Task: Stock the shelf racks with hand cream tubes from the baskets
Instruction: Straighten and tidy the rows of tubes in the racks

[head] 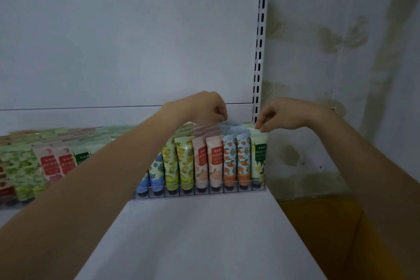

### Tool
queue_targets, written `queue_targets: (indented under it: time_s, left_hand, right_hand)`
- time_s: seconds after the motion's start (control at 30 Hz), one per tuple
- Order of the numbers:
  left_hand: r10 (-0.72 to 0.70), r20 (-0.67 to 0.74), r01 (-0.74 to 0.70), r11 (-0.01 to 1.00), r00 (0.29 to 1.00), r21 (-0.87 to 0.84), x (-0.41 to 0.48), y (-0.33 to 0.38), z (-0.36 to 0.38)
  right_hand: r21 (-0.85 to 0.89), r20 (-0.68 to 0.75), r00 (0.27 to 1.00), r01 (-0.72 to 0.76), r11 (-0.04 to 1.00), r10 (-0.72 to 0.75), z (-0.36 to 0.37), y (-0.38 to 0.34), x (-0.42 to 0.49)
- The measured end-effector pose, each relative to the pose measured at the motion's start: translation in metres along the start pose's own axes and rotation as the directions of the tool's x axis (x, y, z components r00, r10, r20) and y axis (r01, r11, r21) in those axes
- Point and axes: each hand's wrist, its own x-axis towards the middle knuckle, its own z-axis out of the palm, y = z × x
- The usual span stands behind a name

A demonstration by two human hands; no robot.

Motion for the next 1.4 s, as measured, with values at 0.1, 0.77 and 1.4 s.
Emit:
queue_targets:
  time_s: [0.1, 0.77, 1.4]
  left_hand:
    - [-0.007, 0.027, 0.007, 1.000, 1.000, 0.007, 0.004, -0.001, 0.003]
    - [-0.040, 0.024, 0.039, 0.999, 0.999, 0.035, 0.011, -0.011, 0.008]
    - [-0.087, 0.018, 0.086, 0.996, 0.996, 0.012, -0.006, -0.015, 0.012]
  right_hand:
    - [-0.014, -0.010, 1.000, 0.002, 1.000, -0.002, 0.001, 0.000, 0.000]
    - [0.096, -0.224, 0.968, 0.140, 0.985, -0.116, -0.001, -0.012, 0.015]
    - [0.014, 0.003, 0.997, 0.075, 0.997, -0.075, 0.023, -0.046, 0.048]
